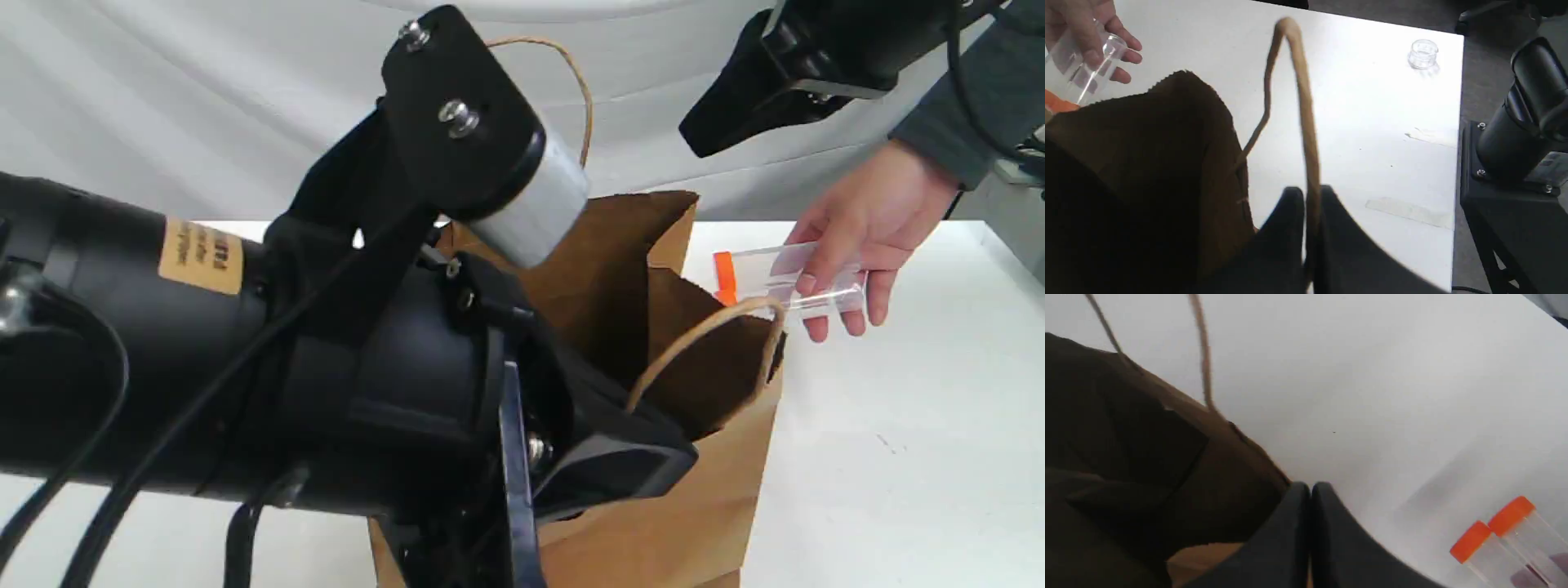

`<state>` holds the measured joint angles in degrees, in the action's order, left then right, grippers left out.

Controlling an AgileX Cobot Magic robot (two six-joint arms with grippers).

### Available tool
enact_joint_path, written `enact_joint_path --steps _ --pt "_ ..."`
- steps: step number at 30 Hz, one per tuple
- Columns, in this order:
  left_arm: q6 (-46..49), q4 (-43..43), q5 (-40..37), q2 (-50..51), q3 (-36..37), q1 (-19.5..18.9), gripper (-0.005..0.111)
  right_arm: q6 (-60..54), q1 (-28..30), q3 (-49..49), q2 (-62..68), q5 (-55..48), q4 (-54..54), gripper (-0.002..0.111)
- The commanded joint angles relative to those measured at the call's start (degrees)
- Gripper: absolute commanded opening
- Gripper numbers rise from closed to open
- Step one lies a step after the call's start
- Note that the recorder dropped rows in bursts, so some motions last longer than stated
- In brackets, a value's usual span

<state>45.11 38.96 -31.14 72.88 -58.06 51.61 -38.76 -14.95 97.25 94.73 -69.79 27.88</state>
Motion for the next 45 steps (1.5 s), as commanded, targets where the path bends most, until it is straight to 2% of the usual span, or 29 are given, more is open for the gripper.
enact_joint_path --steps 1,6,9,19,31,36,38,42,45 --pt "0.02 -0.17 -0.31 -0.25 -0.24 0.27 0.0 -2.43 -2.0 0.53 -0.31 -0.17 -1.95 0.009" --pt "0.02 -0.17 -0.31 -0.25 -0.24 0.27 0.0 -3.19 -4.67 0.53 -0.31 -0.17 -6.53 0.044" --pt "0.02 -0.17 -0.31 -0.25 -0.24 0.27 0.0 -3.19 -5.75 0.53 -0.31 1.59 -10.85 0.057" --pt "0.02 -0.17 -0.54 -0.25 -0.24 0.27 0.0 -3.19 -5.75 0.53 0.24 4.39 -11.57 0.059" --pt "0.02 0.35 -0.54 -0.25 -0.24 0.27 0.0 -3.19 -5.75 0.53 6.84 3.59 -9.28 0.059" --pt "0.02 0.35 -0.54 -0.25 -0.24 0.27 0.0 -3.19 -5.75 0.53 8.18 3.08 -9.0 0.054" --pt "0.02 0.35 -0.54 -0.25 -0.24 0.27 0.0 -3.19 -5.75 0.53 8.18 3.08 -8.9 0.042" --pt "0.02 0.35 -0.54 -0.25 -0.24 0.27 0.0 -3.19 -5.75 0.53 8.18 4.11 -8.9 0.0" --pt "0.02 0.35 -0.54 -0.25 -0.24 0.27 0.0 1.33 -5.75 0.53 8.18 6.2 -8.9 0.0"
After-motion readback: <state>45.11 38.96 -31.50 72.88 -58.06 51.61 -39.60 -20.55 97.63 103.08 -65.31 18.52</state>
